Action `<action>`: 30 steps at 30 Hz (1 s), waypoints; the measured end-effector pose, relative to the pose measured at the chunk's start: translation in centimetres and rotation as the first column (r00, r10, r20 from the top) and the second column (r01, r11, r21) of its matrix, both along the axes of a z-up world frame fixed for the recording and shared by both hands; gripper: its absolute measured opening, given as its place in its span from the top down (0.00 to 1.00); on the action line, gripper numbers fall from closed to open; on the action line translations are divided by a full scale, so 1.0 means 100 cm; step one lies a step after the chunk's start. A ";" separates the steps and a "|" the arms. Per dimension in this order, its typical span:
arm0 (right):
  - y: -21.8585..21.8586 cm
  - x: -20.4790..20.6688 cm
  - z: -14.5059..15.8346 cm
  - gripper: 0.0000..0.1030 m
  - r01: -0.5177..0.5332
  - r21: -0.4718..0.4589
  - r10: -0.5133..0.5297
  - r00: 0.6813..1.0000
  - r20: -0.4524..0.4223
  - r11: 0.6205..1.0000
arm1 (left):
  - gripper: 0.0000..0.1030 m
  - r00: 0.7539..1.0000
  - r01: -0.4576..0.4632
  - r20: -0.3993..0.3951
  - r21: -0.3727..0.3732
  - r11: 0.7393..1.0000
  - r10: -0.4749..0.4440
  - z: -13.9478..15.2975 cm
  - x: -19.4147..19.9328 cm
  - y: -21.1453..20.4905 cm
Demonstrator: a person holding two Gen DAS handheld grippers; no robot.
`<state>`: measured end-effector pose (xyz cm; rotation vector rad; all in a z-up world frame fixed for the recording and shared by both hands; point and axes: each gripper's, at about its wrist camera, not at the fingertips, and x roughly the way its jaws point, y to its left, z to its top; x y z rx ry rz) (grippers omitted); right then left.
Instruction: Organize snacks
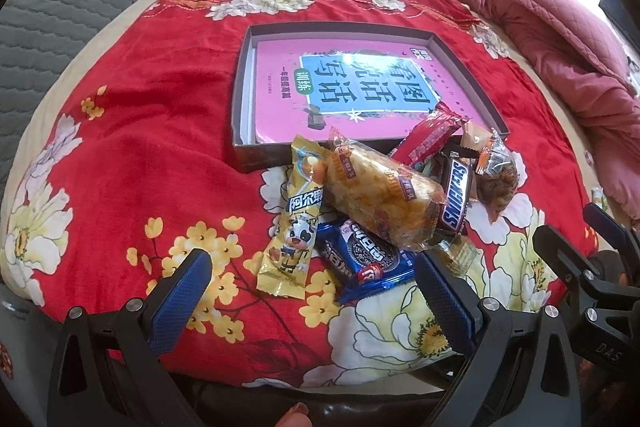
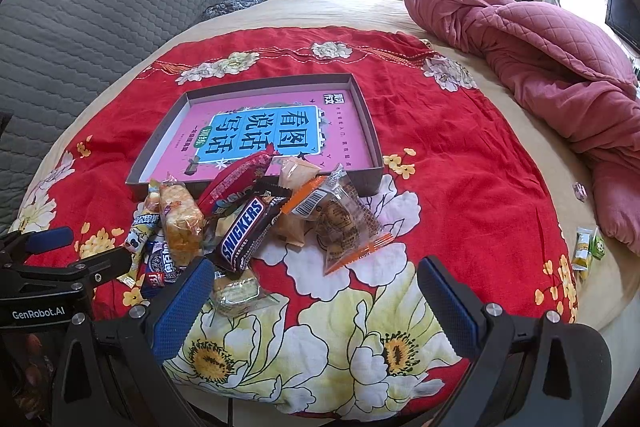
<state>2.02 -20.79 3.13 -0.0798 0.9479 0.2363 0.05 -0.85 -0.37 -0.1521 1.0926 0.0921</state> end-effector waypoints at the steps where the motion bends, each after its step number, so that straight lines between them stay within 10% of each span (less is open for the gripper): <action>1: 0.000 0.000 0.000 0.01 0.000 0.000 0.000 1.000 0.000 1.000 | 0.02 1.000 0.000 0.000 -0.001 1.000 0.000 0.000 0.000 0.000; 30: -0.008 0.006 -0.006 0.01 0.029 0.030 -0.028 0.999 -0.022 0.999 | 0.02 0.998 -0.059 -0.037 -0.070 0.996 0.056 -0.012 0.004 0.031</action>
